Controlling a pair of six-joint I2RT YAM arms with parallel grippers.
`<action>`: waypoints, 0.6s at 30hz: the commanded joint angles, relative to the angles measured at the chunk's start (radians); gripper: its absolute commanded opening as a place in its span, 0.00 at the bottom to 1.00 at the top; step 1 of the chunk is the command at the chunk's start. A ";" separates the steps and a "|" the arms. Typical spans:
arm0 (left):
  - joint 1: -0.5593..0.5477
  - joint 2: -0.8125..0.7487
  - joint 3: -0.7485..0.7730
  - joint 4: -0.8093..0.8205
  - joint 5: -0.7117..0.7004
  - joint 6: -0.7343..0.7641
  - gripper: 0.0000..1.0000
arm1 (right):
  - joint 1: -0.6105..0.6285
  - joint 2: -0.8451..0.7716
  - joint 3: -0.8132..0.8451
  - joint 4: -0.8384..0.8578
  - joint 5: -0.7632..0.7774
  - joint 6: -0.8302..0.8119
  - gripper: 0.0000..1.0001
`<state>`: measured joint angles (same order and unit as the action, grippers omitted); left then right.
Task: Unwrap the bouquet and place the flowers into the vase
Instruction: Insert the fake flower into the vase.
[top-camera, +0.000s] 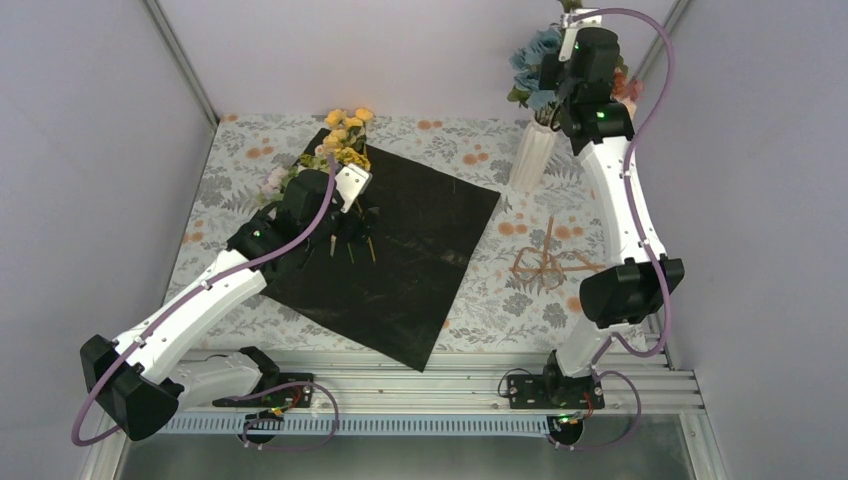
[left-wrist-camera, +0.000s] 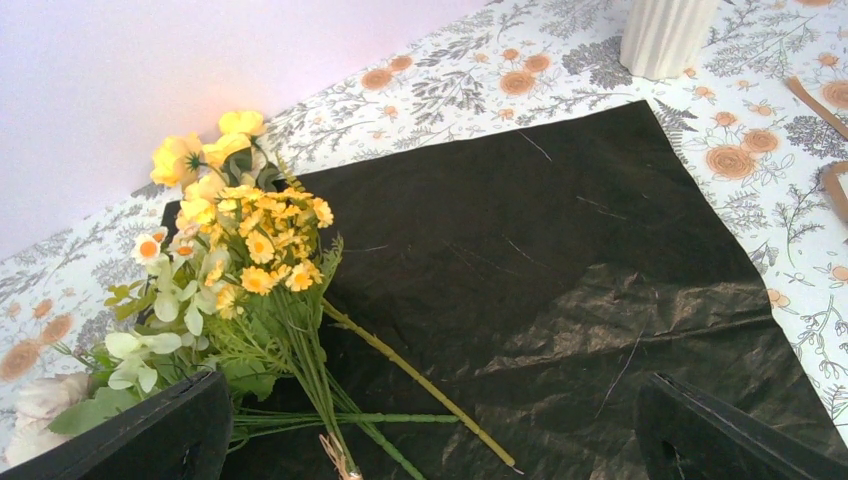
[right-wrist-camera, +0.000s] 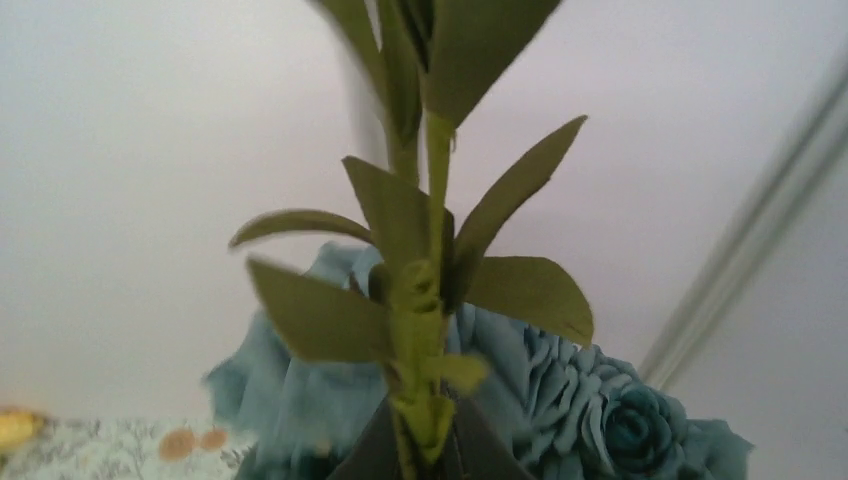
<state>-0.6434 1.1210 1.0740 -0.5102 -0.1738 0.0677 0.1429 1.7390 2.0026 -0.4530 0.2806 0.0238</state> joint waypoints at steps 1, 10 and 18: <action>0.001 -0.017 -0.013 0.010 0.008 0.009 1.00 | -0.003 -0.025 -0.011 0.005 -0.196 -0.308 0.05; 0.001 -0.018 -0.015 0.011 0.007 0.010 1.00 | -0.008 -0.103 -0.147 0.026 -0.408 -0.531 0.04; 0.001 -0.017 -0.017 0.012 0.008 0.011 1.00 | -0.031 -0.091 -0.276 0.054 -0.485 -0.531 0.04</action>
<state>-0.6434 1.1194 1.0740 -0.5102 -0.1726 0.0681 0.1356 1.6440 1.7844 -0.3798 -0.1596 -0.4831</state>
